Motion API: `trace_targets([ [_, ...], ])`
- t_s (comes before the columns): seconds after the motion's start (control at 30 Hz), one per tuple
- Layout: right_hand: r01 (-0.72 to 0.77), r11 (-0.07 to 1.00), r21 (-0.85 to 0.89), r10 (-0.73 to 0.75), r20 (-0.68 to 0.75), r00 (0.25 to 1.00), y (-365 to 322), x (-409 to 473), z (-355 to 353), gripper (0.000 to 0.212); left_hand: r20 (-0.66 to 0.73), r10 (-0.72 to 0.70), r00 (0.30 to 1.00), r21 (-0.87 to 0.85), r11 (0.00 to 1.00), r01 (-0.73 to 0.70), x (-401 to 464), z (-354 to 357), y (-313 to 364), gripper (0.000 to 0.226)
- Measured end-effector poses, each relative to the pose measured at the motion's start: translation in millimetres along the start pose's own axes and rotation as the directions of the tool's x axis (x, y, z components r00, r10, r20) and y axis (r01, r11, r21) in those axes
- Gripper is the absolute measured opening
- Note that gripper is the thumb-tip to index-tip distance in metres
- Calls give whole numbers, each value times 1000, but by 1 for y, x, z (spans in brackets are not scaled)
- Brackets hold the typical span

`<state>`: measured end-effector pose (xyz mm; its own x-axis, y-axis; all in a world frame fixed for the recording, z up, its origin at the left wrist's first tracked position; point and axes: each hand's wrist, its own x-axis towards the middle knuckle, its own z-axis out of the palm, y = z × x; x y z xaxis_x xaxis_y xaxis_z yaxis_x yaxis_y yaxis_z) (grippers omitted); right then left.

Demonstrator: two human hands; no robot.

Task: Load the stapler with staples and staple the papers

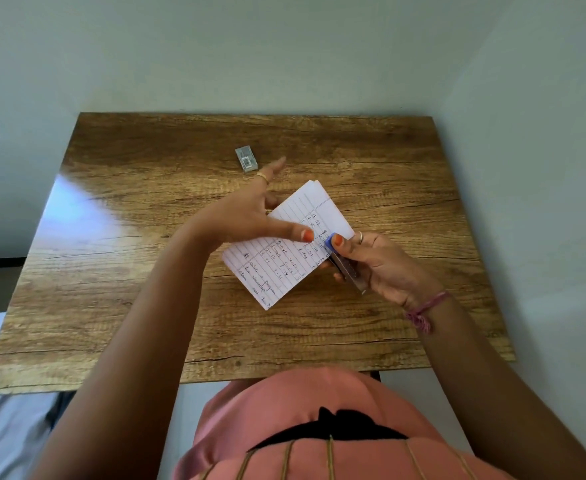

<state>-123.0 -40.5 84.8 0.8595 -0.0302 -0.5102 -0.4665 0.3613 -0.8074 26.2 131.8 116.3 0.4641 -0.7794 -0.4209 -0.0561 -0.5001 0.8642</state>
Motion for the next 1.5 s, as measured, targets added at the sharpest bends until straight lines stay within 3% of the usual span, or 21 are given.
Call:
trace_targets([
  [0.1, 12, 999, -42, -12, 6, 1000, 2, 1, 4, 19, 67, -114, 991, 229, 969, 96, 7, 4, 11, 91],
  [0.2, 13, 997, -82, -13, 11, 1000, 2, 1, 6, 14, 71, -155, 985, 263, 956, 131, 12, 6, 14, 75],
  [0.4, 20, 995, -93, -24, -35, 999, 5, 2, 5, 12, 80, -159, 984, 209, 968, 139, 19, 11, 7, 71],
  [0.6, 29, 988, -154, -43, -86, 995, 9, 3, 10, 37, 60, -179, 982, 178, 970, 166, 21, 10, -1, 85],
  [0.7, 28, 981, -195, -47, -93, 995, 9, 5, 12, 32, 71, -175, 982, 168, 973, 161, 19, 10, 0, 72],
  [0.87, 42, 975, -218, -67, -105, 992, 13, 9, 12, 27, 91, -195, 977, 147, 973, 180, 22, 7, -6, 75],
  [0.97, 52, 986, -160, -70, -111, 991, 14, 11, 12, 12, 73, -216, 974, 129, 970, 206, 23, 9, -10, 70],
  [1.1, 47, 989, -142, -64, -120, 991, 15, 17, 8, 24, 18, -250, 968, 66, 966, 248, 25, 11, -15, 60],
  [1.27, -26, 1000, 15, 28, -112, 993, 12, 20, 2, 10, 61, -239, 969, -18, 971, 240, 22, 1, -23, 37],
  [1.33, -69, 996, 61, 74, -70, 995, 11, 20, -4, 15, 86, -235, 968, -49, 970, 240, 19, -4, -29, 25],
  [1.5, -109, 989, 96, 107, 31, 994, 13, 21, -12, 38, 67, -233, 970, -154, 958, 241, 16, -10, -40, 21],
])
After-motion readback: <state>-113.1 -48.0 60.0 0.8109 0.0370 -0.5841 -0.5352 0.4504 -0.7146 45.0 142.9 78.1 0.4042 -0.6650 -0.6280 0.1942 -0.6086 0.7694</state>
